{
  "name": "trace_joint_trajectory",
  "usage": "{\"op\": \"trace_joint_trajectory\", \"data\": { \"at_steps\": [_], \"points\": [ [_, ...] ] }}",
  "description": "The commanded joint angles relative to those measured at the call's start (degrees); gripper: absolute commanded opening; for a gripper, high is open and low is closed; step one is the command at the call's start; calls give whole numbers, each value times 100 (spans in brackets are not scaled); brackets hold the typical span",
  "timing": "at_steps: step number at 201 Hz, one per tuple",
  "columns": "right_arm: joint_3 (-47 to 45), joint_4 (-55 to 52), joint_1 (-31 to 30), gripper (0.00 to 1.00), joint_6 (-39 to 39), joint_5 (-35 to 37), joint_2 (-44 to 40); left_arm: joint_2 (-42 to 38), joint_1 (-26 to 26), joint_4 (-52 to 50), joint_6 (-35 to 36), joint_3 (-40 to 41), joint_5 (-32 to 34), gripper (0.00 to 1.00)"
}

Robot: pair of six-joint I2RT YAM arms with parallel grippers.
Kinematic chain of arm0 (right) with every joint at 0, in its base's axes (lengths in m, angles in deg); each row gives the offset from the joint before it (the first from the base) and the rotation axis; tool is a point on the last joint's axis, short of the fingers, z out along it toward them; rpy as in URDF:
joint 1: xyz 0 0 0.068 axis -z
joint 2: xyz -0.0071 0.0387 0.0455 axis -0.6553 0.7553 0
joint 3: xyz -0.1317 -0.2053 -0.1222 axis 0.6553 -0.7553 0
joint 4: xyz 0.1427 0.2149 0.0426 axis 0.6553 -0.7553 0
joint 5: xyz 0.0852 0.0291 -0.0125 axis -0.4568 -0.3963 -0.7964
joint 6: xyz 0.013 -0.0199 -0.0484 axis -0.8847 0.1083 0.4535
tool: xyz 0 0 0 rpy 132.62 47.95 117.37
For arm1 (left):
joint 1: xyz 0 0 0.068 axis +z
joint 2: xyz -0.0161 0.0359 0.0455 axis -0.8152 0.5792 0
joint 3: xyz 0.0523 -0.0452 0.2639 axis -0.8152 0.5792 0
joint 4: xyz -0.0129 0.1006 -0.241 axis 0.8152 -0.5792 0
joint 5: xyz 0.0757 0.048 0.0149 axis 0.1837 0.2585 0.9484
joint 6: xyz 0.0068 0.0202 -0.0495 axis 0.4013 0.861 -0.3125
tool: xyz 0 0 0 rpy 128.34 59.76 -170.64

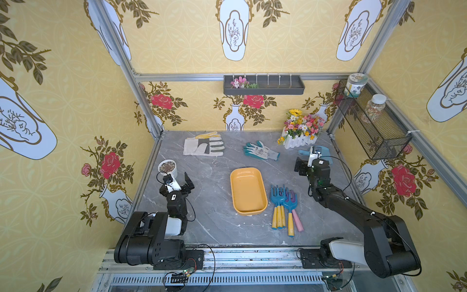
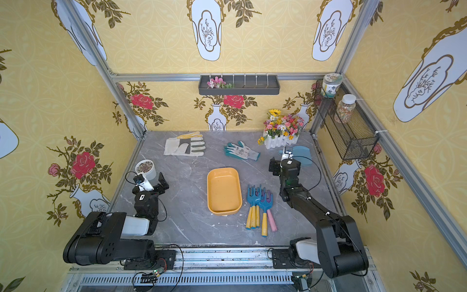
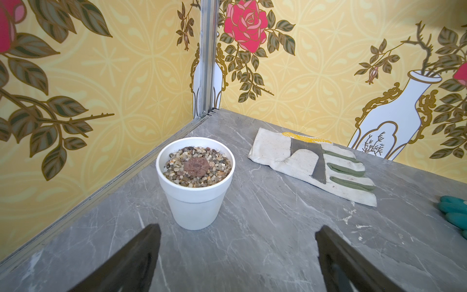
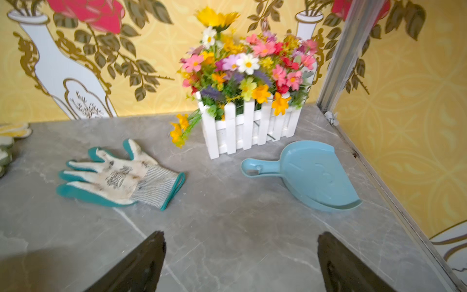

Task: Put the rake into the storage box
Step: Pick up the rake at the center of the board.

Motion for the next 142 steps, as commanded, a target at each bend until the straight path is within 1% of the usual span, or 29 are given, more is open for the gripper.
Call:
{"op": "trace_joint_trajectory", "data": {
  "at_steps": [1, 15, 24, 39, 56, 68, 76, 87, 95, 101, 111, 119, 127, 134, 142],
  "points": [
    [523, -1608, -631, 97, -598, 921, -5, 16, 7, 69, -21, 15, -30, 100],
    [627, -2214, -960, 97, -1145, 757, -3, 6, 3, 86, -20, 18, -36, 100],
    [541, -2335, -1219, 97, -1222, 627, -21, 17, 8, 91, -20, 14, -38, 100],
    [378, -2544, -1734, 97, -1382, 952, 0, 21, 8, 85, -20, 5, -39, 100],
    [293, -2735, -2144, 98, -1610, 953, 92, -8, 0, 91, -20, 31, -33, 100],
    [337, -2915, -2480, 100, -1620, 938, 170, -76, -50, 99, 45, 27, 51, 100],
    [410, -3091, -2776, 91, -1588, 1117, 204, -177, -108, 89, 93, 45, 133, 100],
    [545, -3370, -3179, 86, -1521, 1369, 223, -366, -222, 94, 198, 108, 236, 100],
    [643, -3613, -3474, 81, -1507, 1567, 220, -603, -579, -229, 508, -27, 735, 100],
    [715, -3783, -3651, 77, -1517, 1659, 220, -821, -881, -714, 797, -281, 860, 100],
    [818, -4088, -3871, 67, -1643, 1753, 225, -1081, -1257, -1488, 1263, -713, 695, 100],
    [861, -4338, -4001, 58, -1845, 1817, 220, -1182, -1506, -1601, 1447, -974, 568, 100],
    [879, -4584, -4103, 50, -2066, 1844, 211, -1217, -1717, -1586, 1438, -1191, 459, 100],
    [881, -4700, -4154, 46, -2211, 1855, 210, -1231, -1860, -1599, 1356, -1402, 300, 100],
    [868, -4894, -4195, 42, -2430, 1852, 186, -1192, -2009, -1645, 1040, -1674, 254, 100]
  ]
}}
